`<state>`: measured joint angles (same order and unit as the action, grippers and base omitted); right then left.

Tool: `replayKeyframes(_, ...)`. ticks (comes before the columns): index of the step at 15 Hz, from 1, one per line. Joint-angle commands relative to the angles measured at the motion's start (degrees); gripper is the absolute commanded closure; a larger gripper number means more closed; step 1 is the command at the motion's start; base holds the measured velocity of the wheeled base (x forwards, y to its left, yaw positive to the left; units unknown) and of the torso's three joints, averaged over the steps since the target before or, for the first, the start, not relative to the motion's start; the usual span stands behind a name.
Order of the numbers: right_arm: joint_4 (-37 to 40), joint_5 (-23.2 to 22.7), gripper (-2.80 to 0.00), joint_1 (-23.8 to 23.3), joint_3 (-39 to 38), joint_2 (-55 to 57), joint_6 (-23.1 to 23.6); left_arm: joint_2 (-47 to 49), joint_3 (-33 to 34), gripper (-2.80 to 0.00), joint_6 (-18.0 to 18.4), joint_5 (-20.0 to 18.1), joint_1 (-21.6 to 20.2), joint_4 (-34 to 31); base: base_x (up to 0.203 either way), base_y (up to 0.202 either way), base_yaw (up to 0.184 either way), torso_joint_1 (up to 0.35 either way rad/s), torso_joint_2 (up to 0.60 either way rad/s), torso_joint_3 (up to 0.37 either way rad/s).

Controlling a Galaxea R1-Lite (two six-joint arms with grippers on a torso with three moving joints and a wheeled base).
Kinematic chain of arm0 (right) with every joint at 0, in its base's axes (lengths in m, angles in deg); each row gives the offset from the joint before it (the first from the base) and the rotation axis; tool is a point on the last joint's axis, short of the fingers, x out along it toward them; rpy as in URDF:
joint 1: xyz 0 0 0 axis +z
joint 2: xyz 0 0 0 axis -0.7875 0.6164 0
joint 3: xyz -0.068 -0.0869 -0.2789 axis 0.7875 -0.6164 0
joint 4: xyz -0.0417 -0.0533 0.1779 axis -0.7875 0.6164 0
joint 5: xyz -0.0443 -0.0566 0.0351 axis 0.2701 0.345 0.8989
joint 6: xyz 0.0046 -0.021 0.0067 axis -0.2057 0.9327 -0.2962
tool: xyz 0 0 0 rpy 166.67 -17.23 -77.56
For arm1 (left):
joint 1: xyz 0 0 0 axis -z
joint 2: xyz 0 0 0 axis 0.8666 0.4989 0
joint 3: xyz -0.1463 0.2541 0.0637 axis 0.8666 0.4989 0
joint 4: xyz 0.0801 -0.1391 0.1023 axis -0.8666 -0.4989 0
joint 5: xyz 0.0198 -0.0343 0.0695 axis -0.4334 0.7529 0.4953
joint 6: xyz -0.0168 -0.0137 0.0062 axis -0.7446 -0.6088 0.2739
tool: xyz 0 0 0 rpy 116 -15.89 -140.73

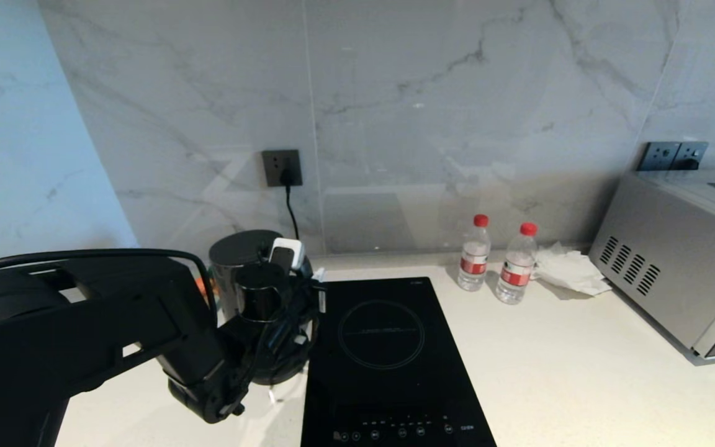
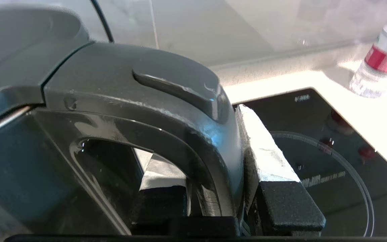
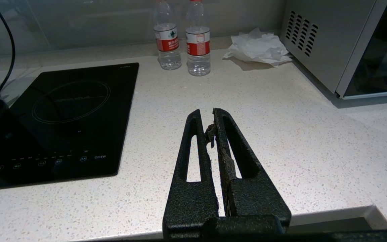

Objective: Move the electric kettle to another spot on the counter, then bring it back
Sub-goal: Place it on the power base

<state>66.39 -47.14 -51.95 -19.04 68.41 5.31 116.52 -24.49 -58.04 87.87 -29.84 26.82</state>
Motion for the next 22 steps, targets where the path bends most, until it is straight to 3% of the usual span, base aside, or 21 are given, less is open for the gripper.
replayKeyframes(1,-0.02,0.02,0.0,0.0,-0.02,0.0,-0.02,-0.13,2.29,0.0,-0.1,0.1,0.0,0.22,0.0,0.0,0.0,0.0,0.0,0.0)
replayKeyframes(9,-0.02,0.02,0.0,0.0,-0.02,0.0,-0.02,-2.12,5.27,0.0,-0.1,0.1,1.31,0.32,0.0,0.0,0.0,0.0,0.0,0.0)
replayKeyframes(22,-0.02,0.02,0.0,0.0,-0.02,0.0,-0.02,-2.13,4.16,0.0,0.61,0.1,2.7,0.08,0.0,0.0,0.0,0.0,0.0,0.0)
